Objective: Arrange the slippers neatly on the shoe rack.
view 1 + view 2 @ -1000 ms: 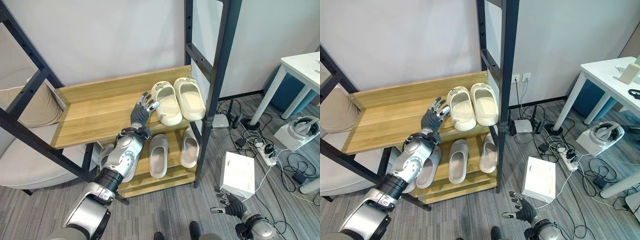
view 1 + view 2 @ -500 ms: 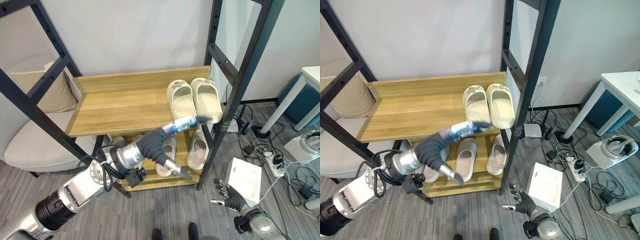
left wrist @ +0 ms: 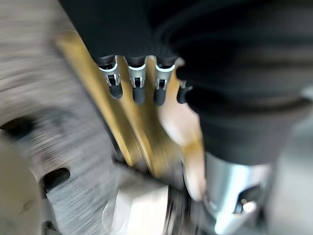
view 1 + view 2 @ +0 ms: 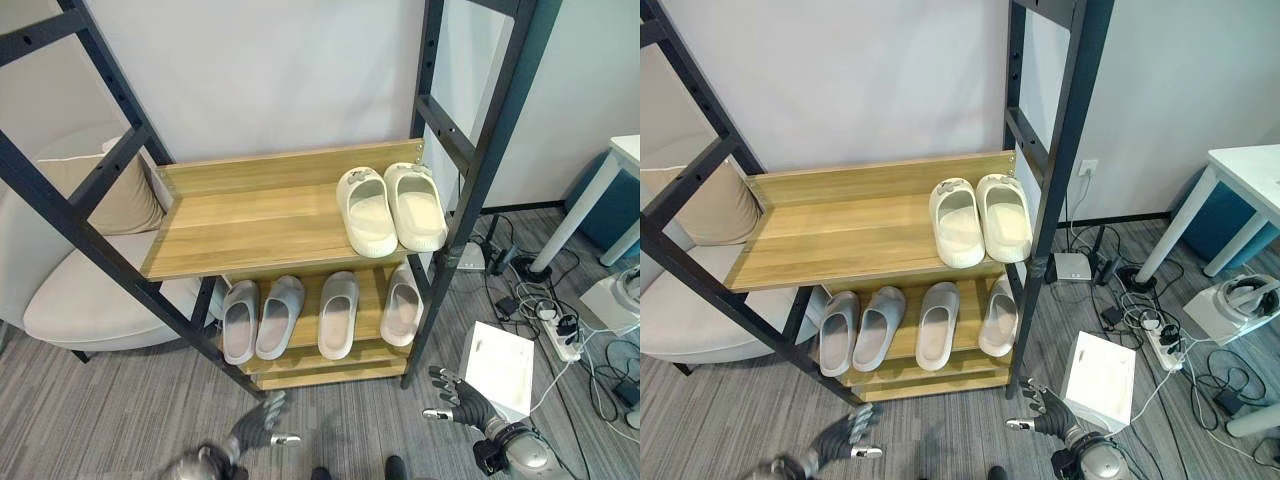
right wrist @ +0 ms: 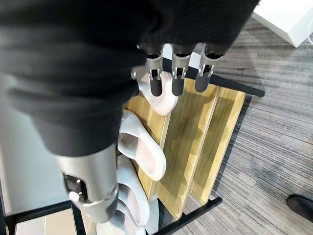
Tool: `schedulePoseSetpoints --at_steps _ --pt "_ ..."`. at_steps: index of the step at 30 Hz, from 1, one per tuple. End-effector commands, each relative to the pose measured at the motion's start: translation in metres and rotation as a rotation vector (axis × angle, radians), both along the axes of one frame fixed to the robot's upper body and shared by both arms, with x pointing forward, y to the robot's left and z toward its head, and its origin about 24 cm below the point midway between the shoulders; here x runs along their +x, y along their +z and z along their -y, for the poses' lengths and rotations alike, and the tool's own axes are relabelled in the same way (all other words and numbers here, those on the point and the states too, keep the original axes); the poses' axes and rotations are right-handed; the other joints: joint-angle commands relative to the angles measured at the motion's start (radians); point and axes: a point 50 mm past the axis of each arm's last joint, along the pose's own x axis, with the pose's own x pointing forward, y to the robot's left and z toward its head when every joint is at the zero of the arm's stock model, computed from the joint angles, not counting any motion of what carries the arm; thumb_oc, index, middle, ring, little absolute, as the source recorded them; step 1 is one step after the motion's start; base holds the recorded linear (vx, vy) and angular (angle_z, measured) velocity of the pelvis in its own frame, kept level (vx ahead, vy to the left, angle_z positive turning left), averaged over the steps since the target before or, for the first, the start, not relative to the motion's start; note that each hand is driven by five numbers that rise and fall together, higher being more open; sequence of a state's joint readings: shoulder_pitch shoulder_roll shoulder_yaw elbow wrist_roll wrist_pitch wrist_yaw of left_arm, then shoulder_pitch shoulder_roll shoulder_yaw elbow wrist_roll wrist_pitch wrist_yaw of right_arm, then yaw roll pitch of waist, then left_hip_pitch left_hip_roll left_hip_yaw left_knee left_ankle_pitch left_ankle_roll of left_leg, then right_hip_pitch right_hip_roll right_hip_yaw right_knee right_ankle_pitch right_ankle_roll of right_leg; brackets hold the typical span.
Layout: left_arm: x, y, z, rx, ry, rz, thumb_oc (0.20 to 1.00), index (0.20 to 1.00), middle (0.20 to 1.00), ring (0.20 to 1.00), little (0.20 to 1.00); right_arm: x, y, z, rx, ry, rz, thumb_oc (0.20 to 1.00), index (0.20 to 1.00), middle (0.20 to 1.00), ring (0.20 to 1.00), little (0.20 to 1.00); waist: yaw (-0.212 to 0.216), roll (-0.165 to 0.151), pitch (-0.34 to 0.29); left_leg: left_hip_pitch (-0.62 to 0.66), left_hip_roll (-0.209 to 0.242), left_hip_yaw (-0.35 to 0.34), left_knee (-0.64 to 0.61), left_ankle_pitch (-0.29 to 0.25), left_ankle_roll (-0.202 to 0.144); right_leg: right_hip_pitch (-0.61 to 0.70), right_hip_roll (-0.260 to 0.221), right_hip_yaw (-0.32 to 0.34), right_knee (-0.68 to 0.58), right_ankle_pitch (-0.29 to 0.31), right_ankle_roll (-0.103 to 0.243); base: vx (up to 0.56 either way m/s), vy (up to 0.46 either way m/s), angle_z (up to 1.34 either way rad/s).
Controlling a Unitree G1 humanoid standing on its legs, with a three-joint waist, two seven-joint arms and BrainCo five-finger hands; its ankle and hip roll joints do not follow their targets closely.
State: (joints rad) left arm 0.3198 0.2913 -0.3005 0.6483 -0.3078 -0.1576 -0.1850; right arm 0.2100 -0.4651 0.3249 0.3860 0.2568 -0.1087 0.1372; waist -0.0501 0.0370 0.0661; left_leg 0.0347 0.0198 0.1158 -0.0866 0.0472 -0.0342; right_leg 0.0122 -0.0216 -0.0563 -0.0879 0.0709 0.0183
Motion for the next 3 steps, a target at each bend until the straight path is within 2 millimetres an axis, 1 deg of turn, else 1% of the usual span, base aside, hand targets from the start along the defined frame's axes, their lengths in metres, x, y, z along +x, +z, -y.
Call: schedulePoseSetpoints --at_steps 1,3 --pt "0.068 0.033 -0.009 0.028 -0.014 0.218 1.000 1.000 1.000 1.000 1.000 0.012 0.014 0.002 0.013 -0.022 0.088 1.000 1.000 1.000 1.000 1.000 0.004 -0.035 -0.019 0.000 0.038 -0.051 -0.001 0.008 -0.030 0.027 -0.041 -0.017 0.002 -0.017 0.096 -0.02 -0.002 0.06" --pt "0.062 0.022 -0.009 0.029 0.059 0.162 1.000 1.000 1.000 1.000 1.000 0.012 0.013 0.000 0.018 -0.033 0.087 1.000 1.000 1.000 1.000 1.000 0.007 -0.037 -0.021 -0.001 0.038 -0.051 -0.001 0.010 -0.029 0.027 -0.040 -0.017 0.002 -0.017 0.095 -0.01 -0.007 0.05"
